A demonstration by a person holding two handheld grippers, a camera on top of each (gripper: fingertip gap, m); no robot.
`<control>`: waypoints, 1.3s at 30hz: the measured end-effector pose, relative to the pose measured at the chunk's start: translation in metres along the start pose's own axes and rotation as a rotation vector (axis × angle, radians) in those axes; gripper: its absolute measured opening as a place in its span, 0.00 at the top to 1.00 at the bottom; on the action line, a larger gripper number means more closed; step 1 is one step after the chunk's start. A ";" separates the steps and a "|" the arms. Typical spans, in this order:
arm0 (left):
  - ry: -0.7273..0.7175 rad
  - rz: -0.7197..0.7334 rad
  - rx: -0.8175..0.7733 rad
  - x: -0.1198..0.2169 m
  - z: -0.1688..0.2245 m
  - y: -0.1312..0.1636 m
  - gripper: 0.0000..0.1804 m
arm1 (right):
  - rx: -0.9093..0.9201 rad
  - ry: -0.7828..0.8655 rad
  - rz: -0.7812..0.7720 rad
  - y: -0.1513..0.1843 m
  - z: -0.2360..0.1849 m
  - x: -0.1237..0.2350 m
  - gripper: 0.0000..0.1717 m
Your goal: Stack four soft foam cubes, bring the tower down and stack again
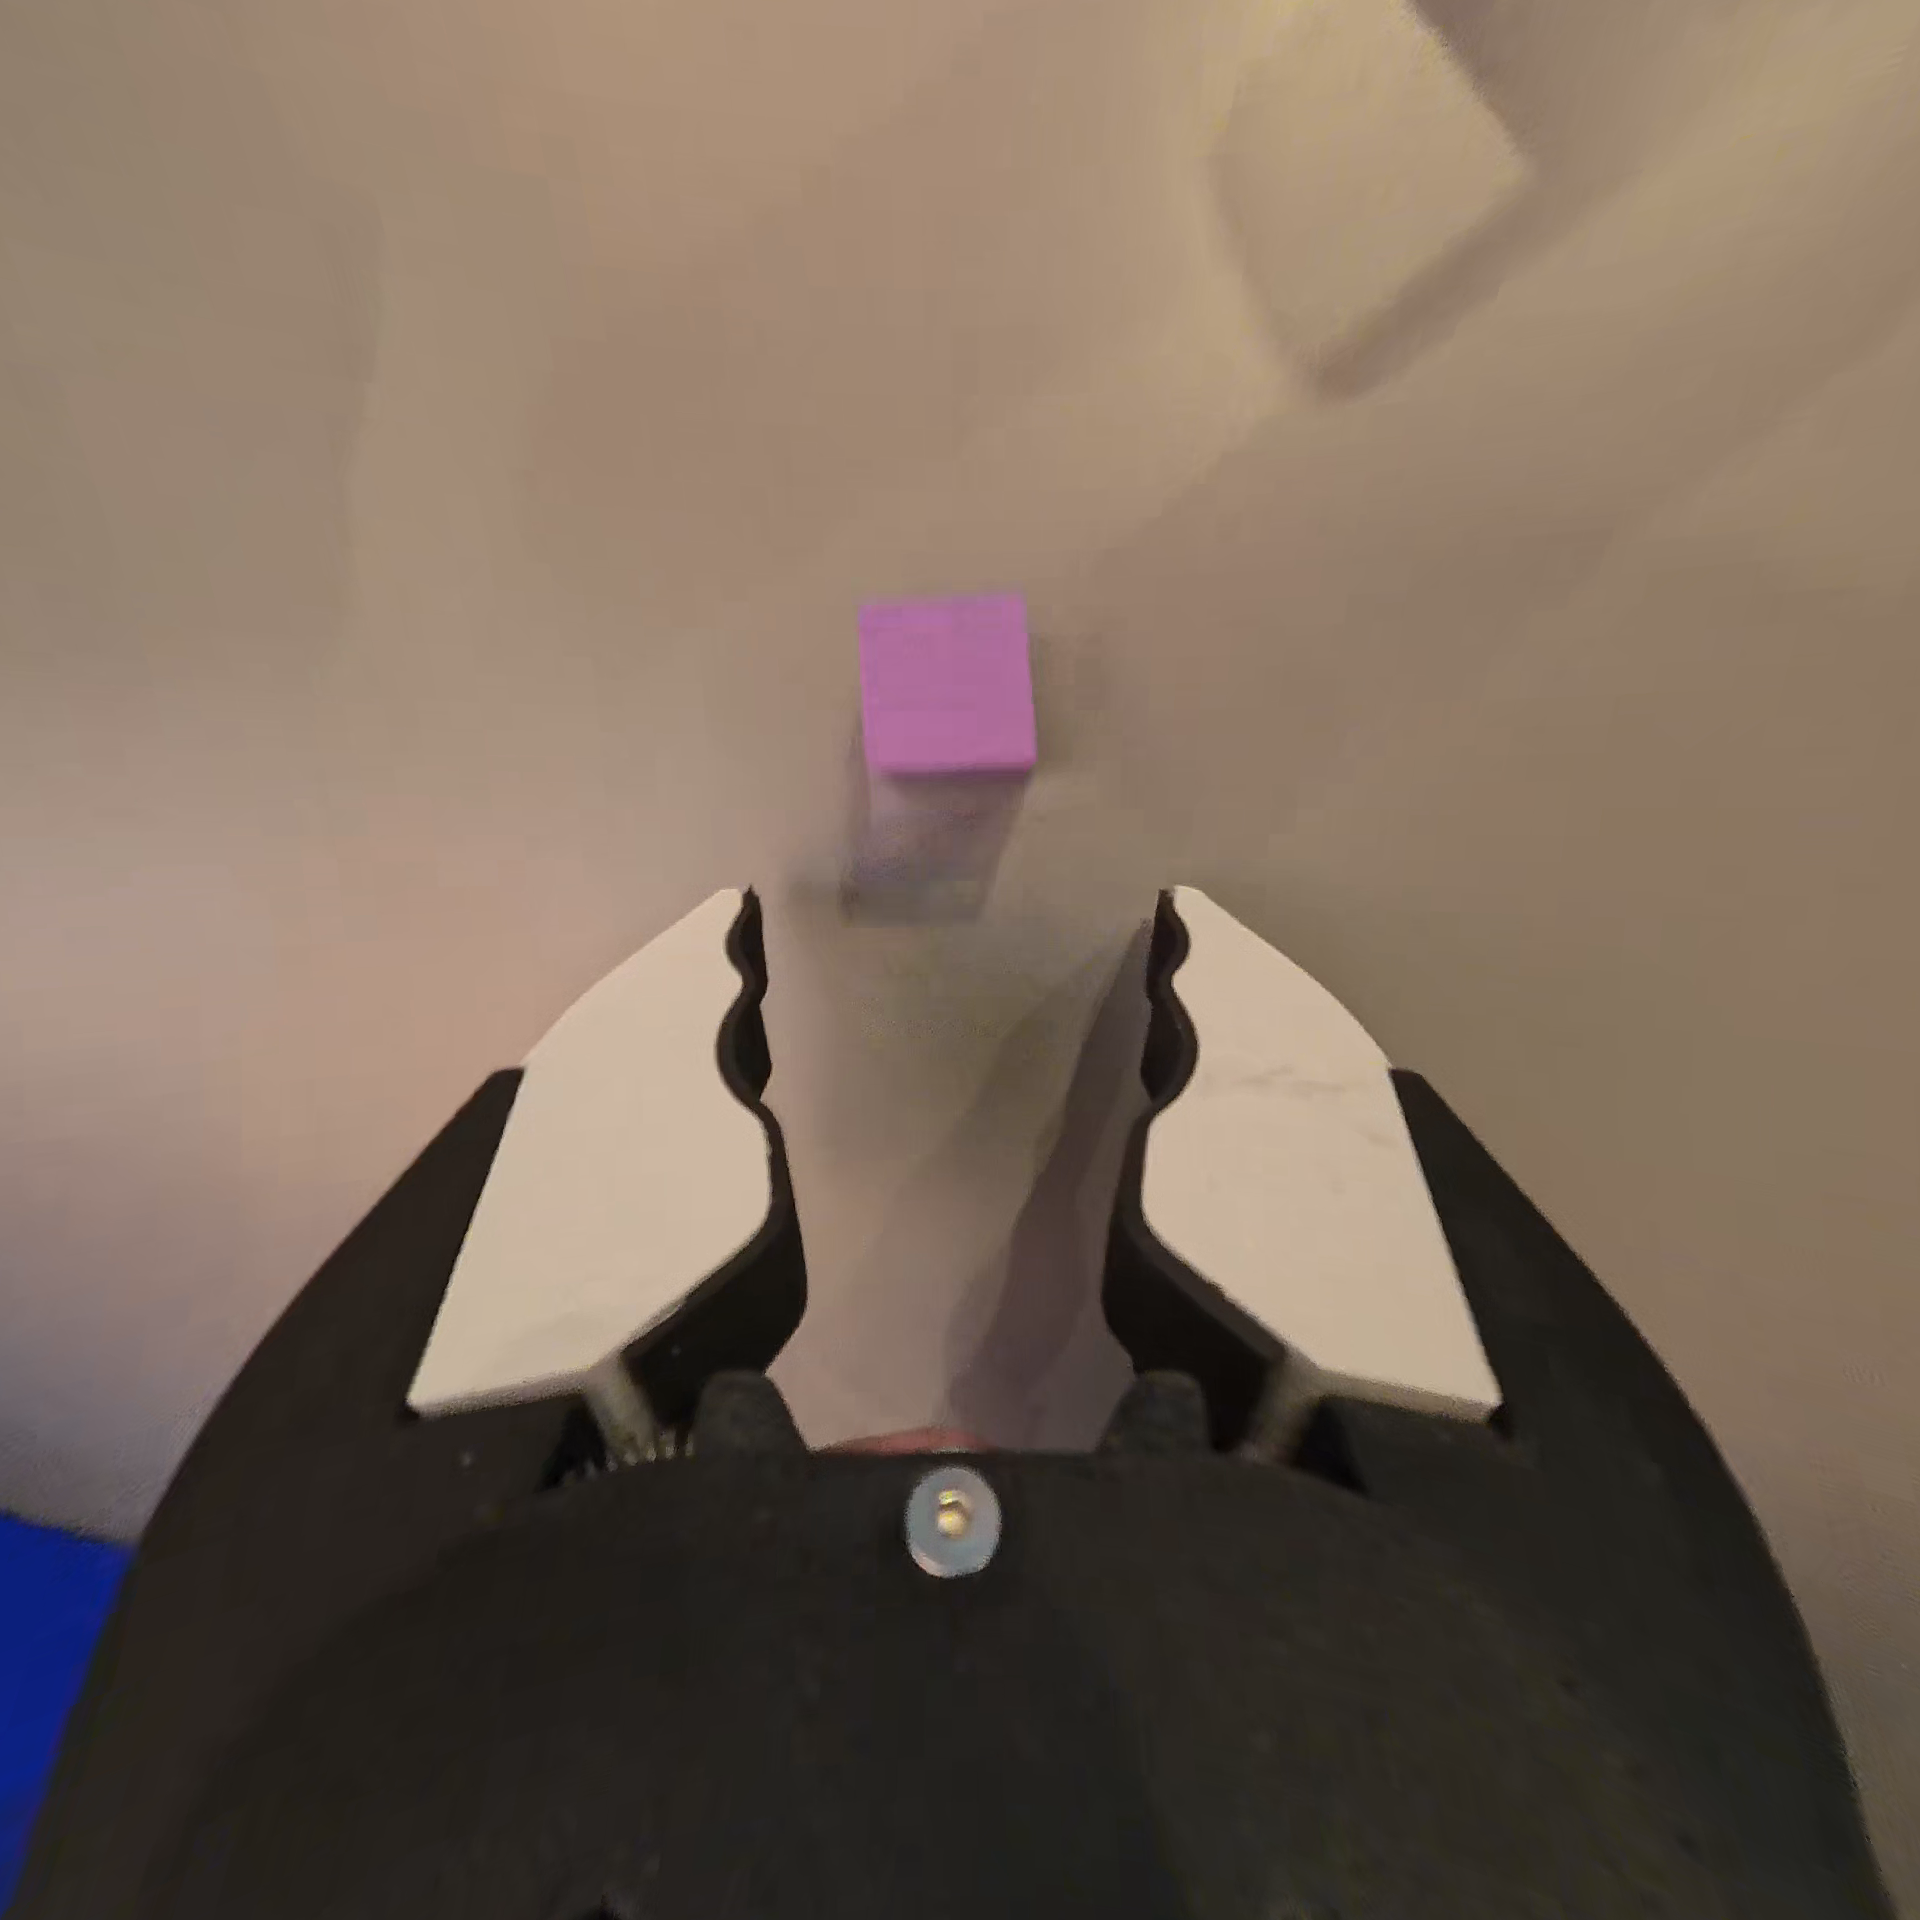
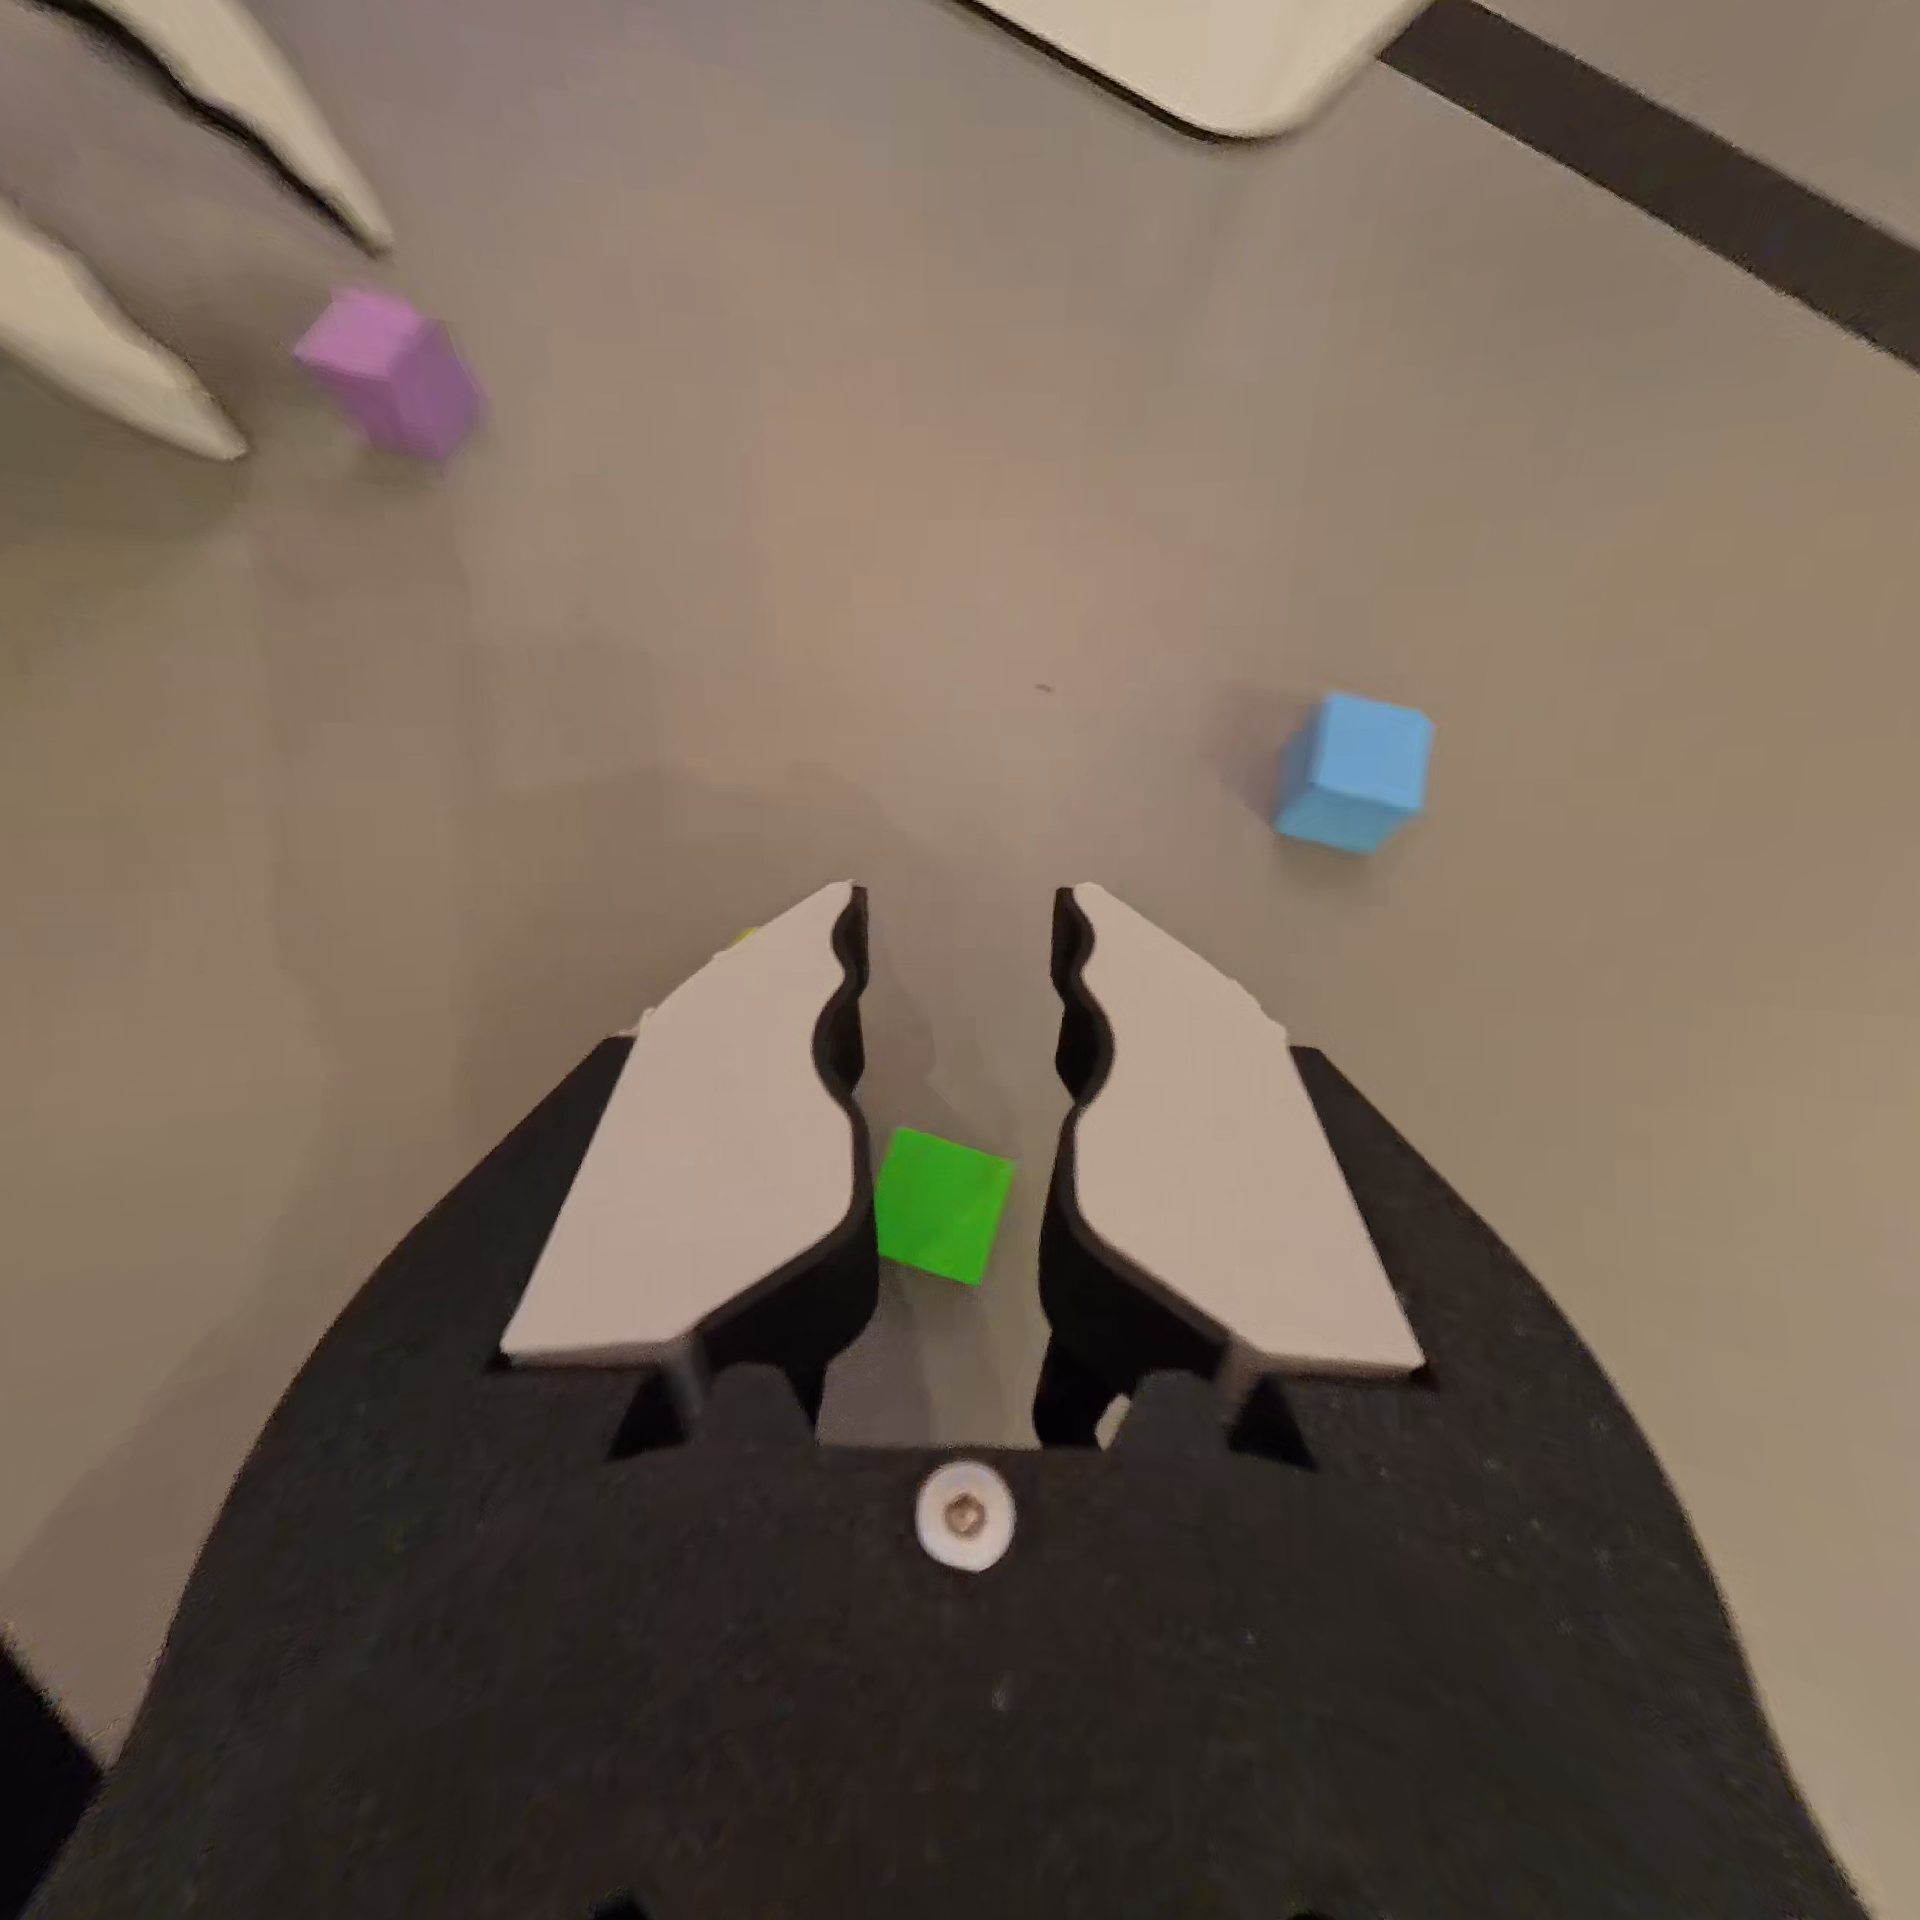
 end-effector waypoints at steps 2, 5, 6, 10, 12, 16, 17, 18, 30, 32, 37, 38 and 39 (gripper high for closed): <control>-0.011 -0.002 0.034 0.009 0.005 0.016 0.62 | 0.107 -0.116 -0.014 -0.004 -0.016 0.003 0.77; -0.051 0.007 0.109 0.025 0.009 0.038 0.66 | 0.259 -0.204 -0.110 -0.004 -0.031 0.001 0.73; -0.050 0.021 0.130 0.029 0.012 0.044 0.67 | 0.314 -0.226 -0.133 -0.006 -0.035 0.000 0.72; -0.036 0.065 0.173 0.037 0.022 0.056 0.68 | 0.438 -0.313 -0.290 0.000 -0.038 -0.006 0.71; -0.044 0.071 0.183 0.038 0.024 0.058 0.68 | 0.471 -0.362 -0.377 0.008 -0.037 -0.013 0.72; -0.045 0.093 0.186 0.036 0.023 0.057 0.68 | 0.547 -0.369 -0.498 0.019 -0.036 -0.026 0.83; -0.050 0.110 0.190 0.034 0.022 0.056 0.68 | 0.555 -0.362 -0.490 0.017 -0.036 -0.028 0.84; -0.052 0.133 0.189 0.033 0.022 0.055 0.68 | 0.556 -0.361 -0.484 0.013 -0.037 -0.029 0.84; -0.072 0.263 0.192 0.024 0.020 0.053 0.70 | 0.777 -0.528 -0.309 -0.096 -0.119 -0.103 0.84; -0.068 0.266 0.195 0.025 0.019 0.053 0.70 | 0.796 -0.539 -0.319 -0.104 -0.126 -0.118 0.84; -0.042 0.283 0.222 0.026 0.017 0.054 0.71 | 0.846 -0.569 -0.375 -0.107 -0.138 -0.144 0.84; -0.035 0.285 0.222 0.026 0.017 0.054 0.71 | 0.856 -0.578 -0.383 -0.106 -0.139 -0.147 0.84; -0.032 0.287 0.225 0.026 0.016 0.054 0.71 | 0.864 -0.581 -0.388 -0.107 -0.140 -0.149 0.84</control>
Point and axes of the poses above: each gripper's, where its closed fingertips meet, x back along the fingers, y out of its underside, z = x × y across the jaws, the point moved 7 cm from there along x, back along the fingers, and after that the axes turned 10 degrees about z, right-handed, at the moved point
